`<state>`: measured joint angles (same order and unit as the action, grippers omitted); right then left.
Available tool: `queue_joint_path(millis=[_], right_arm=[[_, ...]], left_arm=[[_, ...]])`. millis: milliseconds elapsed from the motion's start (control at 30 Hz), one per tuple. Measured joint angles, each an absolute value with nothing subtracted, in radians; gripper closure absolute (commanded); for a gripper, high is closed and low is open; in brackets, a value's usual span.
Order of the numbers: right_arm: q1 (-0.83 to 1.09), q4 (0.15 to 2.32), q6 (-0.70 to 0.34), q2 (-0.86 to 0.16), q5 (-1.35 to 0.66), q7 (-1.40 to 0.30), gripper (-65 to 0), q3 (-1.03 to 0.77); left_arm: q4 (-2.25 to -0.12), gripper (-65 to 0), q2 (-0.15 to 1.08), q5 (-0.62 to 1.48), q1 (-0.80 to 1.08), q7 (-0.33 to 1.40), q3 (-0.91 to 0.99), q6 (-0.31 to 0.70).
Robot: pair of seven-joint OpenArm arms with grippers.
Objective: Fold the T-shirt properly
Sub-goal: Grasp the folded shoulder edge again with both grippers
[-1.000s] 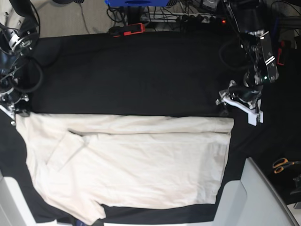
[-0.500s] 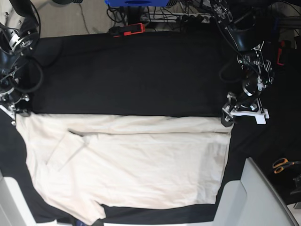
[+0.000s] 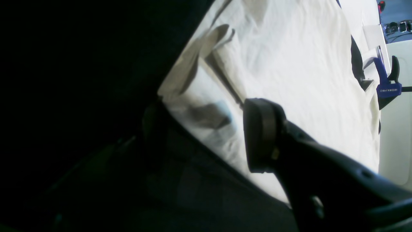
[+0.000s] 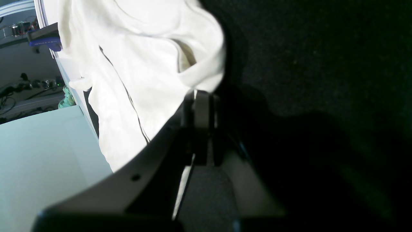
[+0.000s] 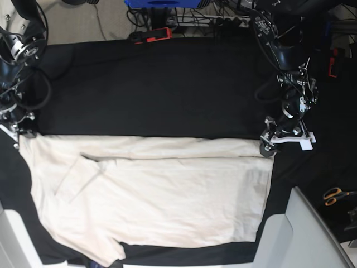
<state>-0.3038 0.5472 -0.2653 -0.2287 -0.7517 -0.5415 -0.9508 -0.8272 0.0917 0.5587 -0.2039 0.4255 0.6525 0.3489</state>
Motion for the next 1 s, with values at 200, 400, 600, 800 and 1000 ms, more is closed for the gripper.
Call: queue_joint_path(millis=[200,400,600,800,1000], right_arm=[[-0.304,0.547,-0.265,-0.229,-0.752,-0.542,-0.2,-0.951],[-0.304,0.547,-0.265,-0.229,-0.752,-0.542,-0.2,-0.951],[-0.303,0.547,-0.265,-0.229,-0.752,-0.542,-0.2,-0.951],[-0.303,0.547,-0.266,-0.229,-0.752,-0.542,-0.2,-0.951],[-0.303,0.547,-0.265,-0.229,-0.752,-0.542,-0.2,-0.951]], left_arm=[[-0.831,-36.0,0.092,0.581,-0.168,0.407,0.662,0.373],[-0.823,-36.0,0.091,0.575,-0.189,0.407,0.663,0.366],[-0.756,-36.0,0.091,0.574,-0.236,0.380,0.656,0.364],[-0.716,-29.8,0.092,0.577,-0.249,0.339,0.654,0.367],[-0.704,0.0,0.092,0.558,-0.238,0.356,0.654,0.362]])
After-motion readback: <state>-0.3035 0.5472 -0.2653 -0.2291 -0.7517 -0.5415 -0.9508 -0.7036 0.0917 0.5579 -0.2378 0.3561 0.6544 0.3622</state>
